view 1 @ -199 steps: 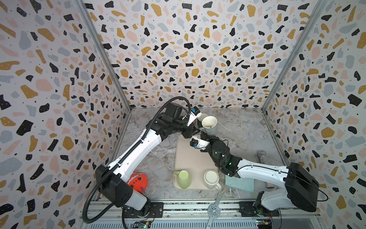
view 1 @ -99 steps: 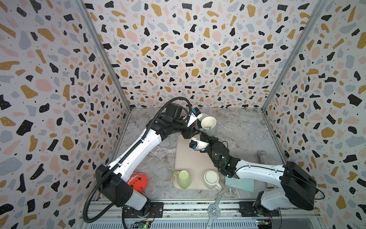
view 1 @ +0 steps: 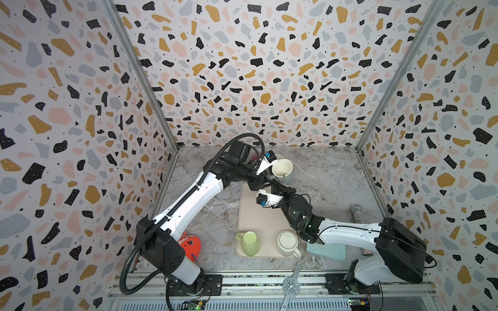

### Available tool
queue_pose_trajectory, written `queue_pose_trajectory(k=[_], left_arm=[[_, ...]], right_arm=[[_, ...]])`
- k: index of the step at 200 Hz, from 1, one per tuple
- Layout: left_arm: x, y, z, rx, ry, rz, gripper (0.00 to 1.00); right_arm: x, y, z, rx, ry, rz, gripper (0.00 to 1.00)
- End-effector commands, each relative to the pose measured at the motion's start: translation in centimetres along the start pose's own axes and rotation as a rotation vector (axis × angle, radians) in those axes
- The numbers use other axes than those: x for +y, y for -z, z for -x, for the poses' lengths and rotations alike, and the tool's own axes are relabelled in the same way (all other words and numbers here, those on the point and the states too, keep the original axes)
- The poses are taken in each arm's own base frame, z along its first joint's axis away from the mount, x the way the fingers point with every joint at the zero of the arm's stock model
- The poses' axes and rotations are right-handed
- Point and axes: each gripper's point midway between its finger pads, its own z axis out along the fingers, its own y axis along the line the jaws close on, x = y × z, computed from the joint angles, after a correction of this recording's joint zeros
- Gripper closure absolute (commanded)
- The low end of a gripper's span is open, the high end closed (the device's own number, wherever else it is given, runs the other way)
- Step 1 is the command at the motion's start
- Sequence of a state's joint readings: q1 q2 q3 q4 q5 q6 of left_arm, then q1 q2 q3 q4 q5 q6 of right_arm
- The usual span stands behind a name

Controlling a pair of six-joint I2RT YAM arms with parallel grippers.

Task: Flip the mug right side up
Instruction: 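Close the left gripper on the grey mug's rim held by the right gripper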

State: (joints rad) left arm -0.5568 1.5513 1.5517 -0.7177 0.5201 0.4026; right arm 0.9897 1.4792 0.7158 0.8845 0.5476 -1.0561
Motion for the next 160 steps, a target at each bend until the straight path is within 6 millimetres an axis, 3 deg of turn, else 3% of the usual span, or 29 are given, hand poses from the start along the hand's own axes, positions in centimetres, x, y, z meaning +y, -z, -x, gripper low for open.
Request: queue_pose_trajectory(k=[1,91,160], left_arm=[[-4.1,-0.45,0.53,0.002,0.016,-0.163,0.5],[-4.42,-0.67,0.98,-0.017,0.018,-0.195,0.58],[-4.54,-1.14,0.73,-0.009,0.032,-0.218,0.74]], right_arm=[[-4.25,-0.09,1.0,-0.017,-0.063,-0.143,1.0],[-3.93,-0.09,1.41,-0.038,-0.073,-0.133,1.0],[-3.81,-0.07,1.53,-0.046,-0.082,-0.129,1.0]])
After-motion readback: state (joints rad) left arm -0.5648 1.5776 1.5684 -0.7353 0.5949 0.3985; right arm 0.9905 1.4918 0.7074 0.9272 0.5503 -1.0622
